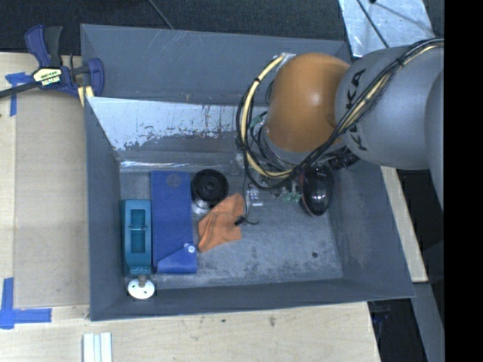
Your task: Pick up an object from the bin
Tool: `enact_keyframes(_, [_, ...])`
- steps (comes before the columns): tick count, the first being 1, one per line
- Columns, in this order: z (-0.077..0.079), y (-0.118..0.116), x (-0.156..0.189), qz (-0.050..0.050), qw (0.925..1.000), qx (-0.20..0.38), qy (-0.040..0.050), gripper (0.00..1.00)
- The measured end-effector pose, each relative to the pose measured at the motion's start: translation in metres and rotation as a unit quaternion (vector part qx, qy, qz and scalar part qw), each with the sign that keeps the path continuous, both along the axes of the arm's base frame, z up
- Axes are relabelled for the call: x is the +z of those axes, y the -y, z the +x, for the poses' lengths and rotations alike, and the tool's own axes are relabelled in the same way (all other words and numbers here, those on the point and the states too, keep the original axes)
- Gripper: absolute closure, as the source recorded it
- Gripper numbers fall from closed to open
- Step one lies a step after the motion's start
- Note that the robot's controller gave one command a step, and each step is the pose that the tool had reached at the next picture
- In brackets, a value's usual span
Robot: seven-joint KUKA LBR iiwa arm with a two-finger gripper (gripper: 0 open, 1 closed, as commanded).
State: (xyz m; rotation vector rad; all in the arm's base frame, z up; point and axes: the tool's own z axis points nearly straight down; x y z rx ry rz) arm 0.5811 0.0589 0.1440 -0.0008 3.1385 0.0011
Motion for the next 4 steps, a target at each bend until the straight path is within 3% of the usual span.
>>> enact_keyframes(1, [-0.006, -0.008, -0.045, 0.000, 0.9996, 0.029, 0.0031, 0.00])
enact_keyframes(2, [0.002, -0.020, -0.066, 0.000, 0.9999, 0.012, 0.0112, 1.00])
enact_keyframes(3, [0.002, -0.020, -0.066, 0.000, 0.9999, 0.011, 0.0112, 1.00])
enact_keyframes(4, [0.009, -0.025, 0.144, 0.000, 0.9991, 0.043, 0.0026, 1.00])
